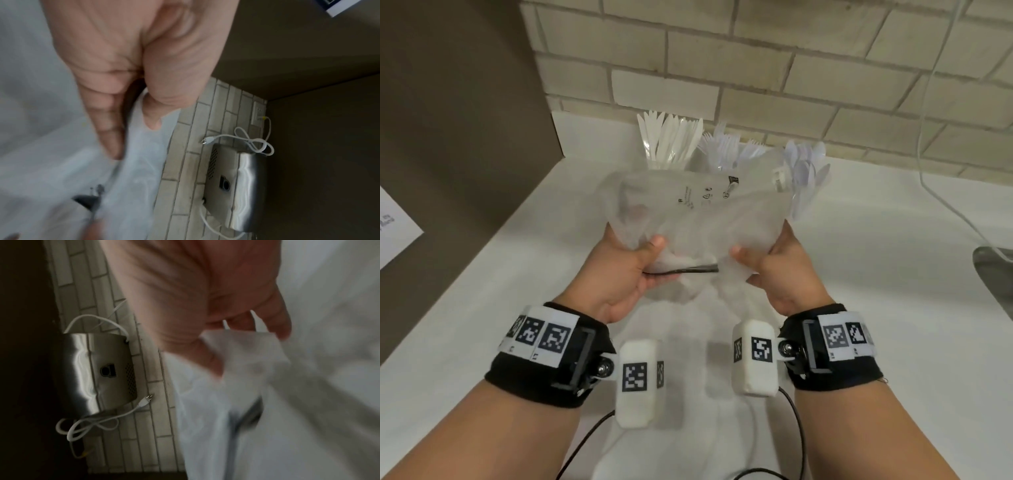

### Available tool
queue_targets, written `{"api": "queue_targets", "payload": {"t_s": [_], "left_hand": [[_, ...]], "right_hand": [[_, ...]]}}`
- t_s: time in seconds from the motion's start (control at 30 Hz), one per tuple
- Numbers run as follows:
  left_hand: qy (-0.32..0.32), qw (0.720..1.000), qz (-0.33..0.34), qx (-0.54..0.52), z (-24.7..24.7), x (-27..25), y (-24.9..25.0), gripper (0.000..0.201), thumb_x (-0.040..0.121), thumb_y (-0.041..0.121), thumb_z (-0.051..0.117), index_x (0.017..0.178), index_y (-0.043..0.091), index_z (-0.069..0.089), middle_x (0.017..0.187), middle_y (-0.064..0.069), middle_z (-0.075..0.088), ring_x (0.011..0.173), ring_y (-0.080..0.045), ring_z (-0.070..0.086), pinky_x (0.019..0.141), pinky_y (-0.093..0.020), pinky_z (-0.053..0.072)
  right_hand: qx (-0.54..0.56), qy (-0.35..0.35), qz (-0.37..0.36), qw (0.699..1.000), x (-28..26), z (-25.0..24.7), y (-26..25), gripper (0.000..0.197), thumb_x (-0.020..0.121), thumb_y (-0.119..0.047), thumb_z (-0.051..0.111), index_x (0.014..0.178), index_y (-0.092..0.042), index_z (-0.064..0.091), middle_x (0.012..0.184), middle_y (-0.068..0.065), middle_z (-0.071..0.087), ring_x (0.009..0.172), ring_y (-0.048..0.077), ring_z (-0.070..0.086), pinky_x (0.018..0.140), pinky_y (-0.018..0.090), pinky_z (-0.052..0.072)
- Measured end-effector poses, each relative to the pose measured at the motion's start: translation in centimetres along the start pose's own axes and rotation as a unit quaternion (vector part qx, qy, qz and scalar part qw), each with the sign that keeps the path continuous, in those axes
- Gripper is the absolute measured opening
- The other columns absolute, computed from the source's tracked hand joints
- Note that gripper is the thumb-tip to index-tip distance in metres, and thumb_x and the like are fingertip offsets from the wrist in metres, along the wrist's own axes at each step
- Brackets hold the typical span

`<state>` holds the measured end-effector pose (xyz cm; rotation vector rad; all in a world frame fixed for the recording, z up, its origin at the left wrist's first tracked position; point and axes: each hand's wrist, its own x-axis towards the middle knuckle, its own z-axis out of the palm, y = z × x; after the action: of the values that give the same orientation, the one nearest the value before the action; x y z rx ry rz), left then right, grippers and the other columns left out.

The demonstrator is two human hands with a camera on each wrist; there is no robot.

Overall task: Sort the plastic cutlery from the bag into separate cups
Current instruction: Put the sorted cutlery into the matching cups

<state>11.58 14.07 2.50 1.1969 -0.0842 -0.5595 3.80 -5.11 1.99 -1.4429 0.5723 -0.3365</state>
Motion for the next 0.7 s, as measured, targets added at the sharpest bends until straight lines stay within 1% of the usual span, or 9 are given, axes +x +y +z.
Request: {"api": "queue_targets", "payload": {"t_s": [0.07,0.17,0.27,0.4,0.5,0.53,0.6,0.67,0.7], "left_hand": [[0.017,0.999,0.029,0.018,-0.9,0.3,0.6,0.040,0.090,-0.002,0.055,0.123,0.020,0.047,0.107,-0.002,0.067,0.089,-0.016,0.071,0.070,-0.037,0.060],[0.079,0.993,0.042,0.077,-2.9,1.2,1.1,0.053,0.087,0.004,0.063,0.134,0.018,0.043,0.129,-0.009,0.055,0.102,-0.023,0.066,0.074,-0.034,0.058],[0.142,0.966,0.051,0.208,-3.9,1.5,1.6,0.076,0.080,0.018,0.074,0.143,0.027,0.032,0.143,-0.011,0.037,0.110,-0.020,0.058,0.087,-0.034,0.050],[0.031,0.894,0.149,0.421,-3.0,0.9,3.1,0.086,0.076,0.053,0.063,0.148,0.040,0.017,0.156,0.008,0.014,0.141,-0.006,0.020,0.113,-0.031,0.024],[-0.087,0.917,0.096,0.377,-2.5,1.5,3.2,0.096,0.074,0.061,0.065,0.150,0.038,0.011,0.159,0.013,0.012,0.138,0.004,0.013,0.111,-0.025,0.017],[-0.130,0.931,0.060,0.335,-2.6,1.5,2.8,0.105,0.070,0.057,0.074,0.151,0.035,0.010,0.159,0.010,0.016,0.139,0.003,0.015,0.113,-0.026,0.018],[-0.218,0.931,0.007,0.294,-2.7,1.2,2.1,0.111,0.061,0.043,0.081,0.151,0.027,0.017,0.155,0.002,0.032,0.141,-0.007,0.028,0.116,-0.035,0.025],[-0.261,0.917,0.005,0.303,-2.4,0.7,1.5,0.079,0.069,0.023,0.080,0.138,0.016,0.043,0.135,-0.004,0.058,0.126,-0.015,0.053,0.104,-0.034,0.043],[-0.242,0.920,0.023,0.307,-2.0,0.5,1.3,0.054,0.075,0.013,0.077,0.125,0.013,0.056,0.120,-0.003,0.068,0.112,-0.015,0.063,0.095,-0.031,0.049]], "right_hand": [[0.027,0.053,-0.002,0.998,0.1,-0.7,-0.3,0.042,0.083,0.010,0.058,0.114,-0.018,0.056,0.104,0.005,0.068,0.100,0.030,0.066,0.077,0.054,0.057],[0.123,0.108,0.009,0.986,0.4,-2.5,-1.3,0.034,0.088,0.012,0.048,0.105,-0.015,0.060,0.099,0.005,0.068,0.094,0.028,0.066,0.072,0.047,0.058],[0.153,0.084,0.007,0.985,0.1,-2.8,-1.9,0.033,0.091,0.006,0.045,0.113,-0.013,0.061,0.107,0.009,0.069,0.102,0.033,0.065,0.078,0.052,0.057],[0.257,-0.029,0.032,0.966,-0.3,-2.8,-3.1,0.040,0.086,0.008,0.034,0.104,-0.012,0.063,0.100,0.007,0.072,0.093,0.026,0.070,0.080,0.044,0.057],[0.309,-0.089,0.074,0.944,-0.1,-2.9,-3.5,0.049,0.067,0.003,0.050,0.115,-0.006,0.054,0.126,0.015,0.058,0.121,0.033,0.056,0.101,0.047,0.046],[0.305,-0.107,0.083,0.943,-0.1,-2.8,-3.4,0.063,0.058,-0.002,0.058,0.120,-0.010,0.050,0.136,0.018,0.049,0.131,0.036,0.047,0.106,0.051,0.039],[0.295,-0.139,0.086,0.941,-0.3,-2.5,-3.4,0.078,0.047,-0.007,0.069,0.122,-0.012,0.045,0.133,0.020,0.042,0.135,0.038,0.039,0.107,0.055,0.035],[0.286,-0.164,0.073,0.941,-0.2,-2.5,-3.2,0.079,0.046,-0.010,0.073,0.121,-0.009,0.049,0.124,0.019,0.047,0.128,0.036,0.047,0.107,0.052,0.036],[0.303,-0.173,0.065,0.935,-0.2,-2.5,-3.1,0.075,0.049,-0.011,0.074,0.121,-0.010,0.050,0.121,0.016,0.052,0.123,0.033,0.049,0.109,0.048,0.036]]}}
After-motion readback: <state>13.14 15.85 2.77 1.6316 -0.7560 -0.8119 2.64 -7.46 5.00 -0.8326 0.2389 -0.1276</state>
